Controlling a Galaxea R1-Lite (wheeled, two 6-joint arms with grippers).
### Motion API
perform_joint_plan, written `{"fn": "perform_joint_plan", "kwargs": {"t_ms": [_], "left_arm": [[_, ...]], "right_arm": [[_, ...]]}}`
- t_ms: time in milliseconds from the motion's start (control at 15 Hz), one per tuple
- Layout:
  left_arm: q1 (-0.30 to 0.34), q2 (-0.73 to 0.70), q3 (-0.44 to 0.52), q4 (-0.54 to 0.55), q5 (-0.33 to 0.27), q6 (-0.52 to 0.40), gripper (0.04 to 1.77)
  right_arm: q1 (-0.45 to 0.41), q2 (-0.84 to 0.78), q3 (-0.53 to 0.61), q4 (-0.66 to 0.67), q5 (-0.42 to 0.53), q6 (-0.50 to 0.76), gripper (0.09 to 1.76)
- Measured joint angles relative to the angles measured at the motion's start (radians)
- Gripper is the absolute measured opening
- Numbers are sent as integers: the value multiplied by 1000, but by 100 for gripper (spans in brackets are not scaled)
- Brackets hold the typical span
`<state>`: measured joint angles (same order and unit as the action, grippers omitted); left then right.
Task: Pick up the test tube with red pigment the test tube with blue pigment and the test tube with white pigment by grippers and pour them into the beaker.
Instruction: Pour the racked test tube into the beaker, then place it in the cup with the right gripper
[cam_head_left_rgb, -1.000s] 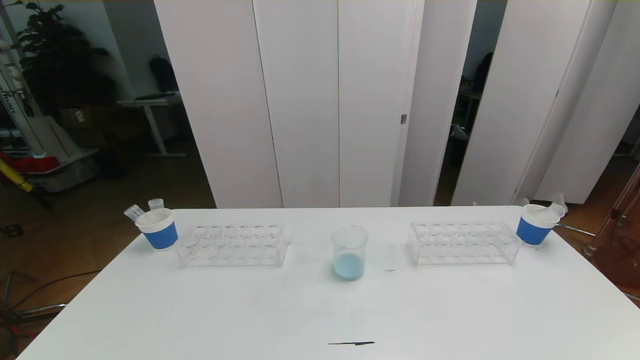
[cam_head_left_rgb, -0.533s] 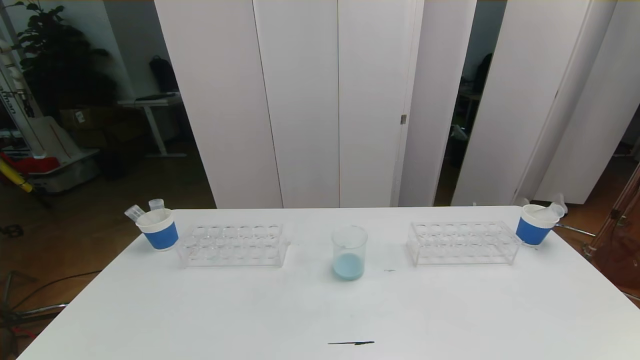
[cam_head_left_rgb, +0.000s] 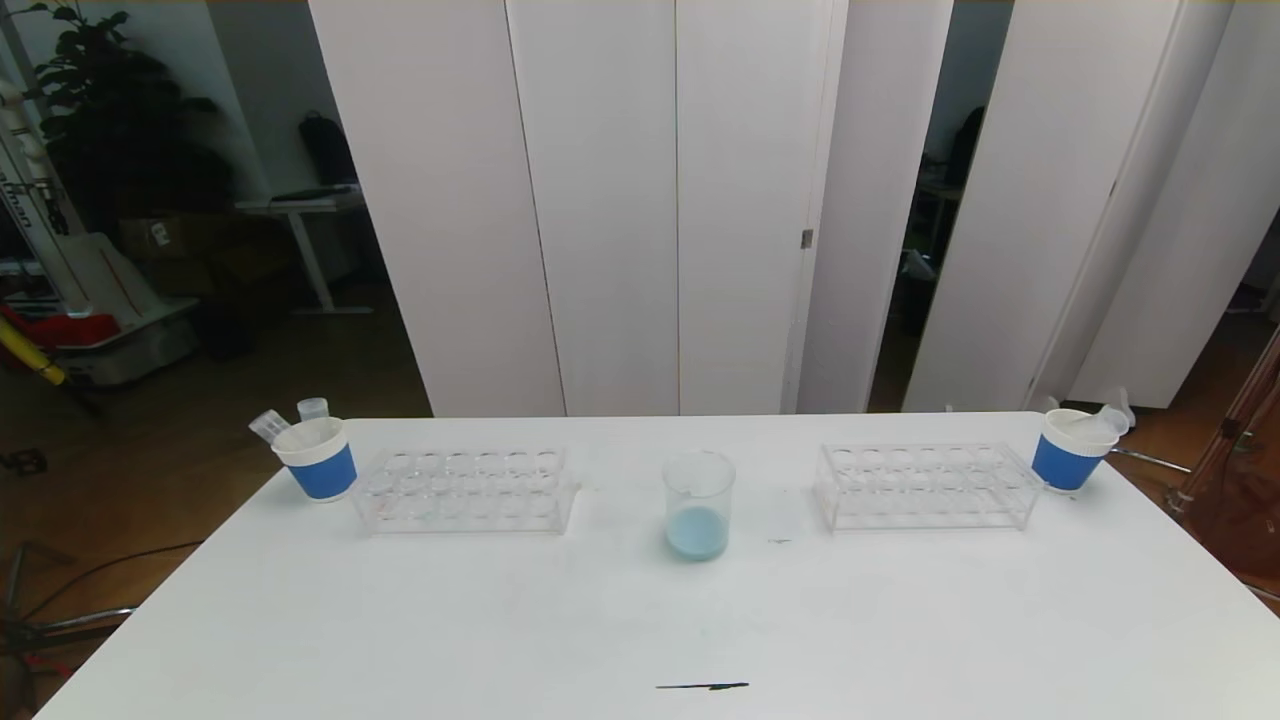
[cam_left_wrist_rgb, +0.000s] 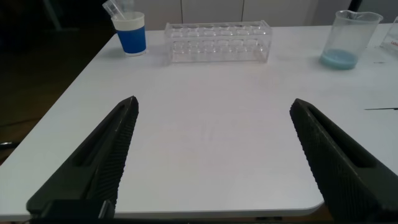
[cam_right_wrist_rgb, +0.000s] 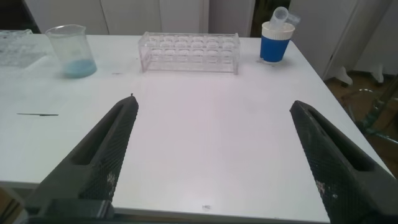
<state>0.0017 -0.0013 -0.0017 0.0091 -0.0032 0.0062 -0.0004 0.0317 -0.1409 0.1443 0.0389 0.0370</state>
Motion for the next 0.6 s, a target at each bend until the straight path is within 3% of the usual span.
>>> {"fn": "perform_joint_plan", "kwargs": {"t_ms": [600], "left_arm": [[0,0,0,0,0,0,174]], "right_arm": [[2,-33,80,-3,-39,-30,175]]}}
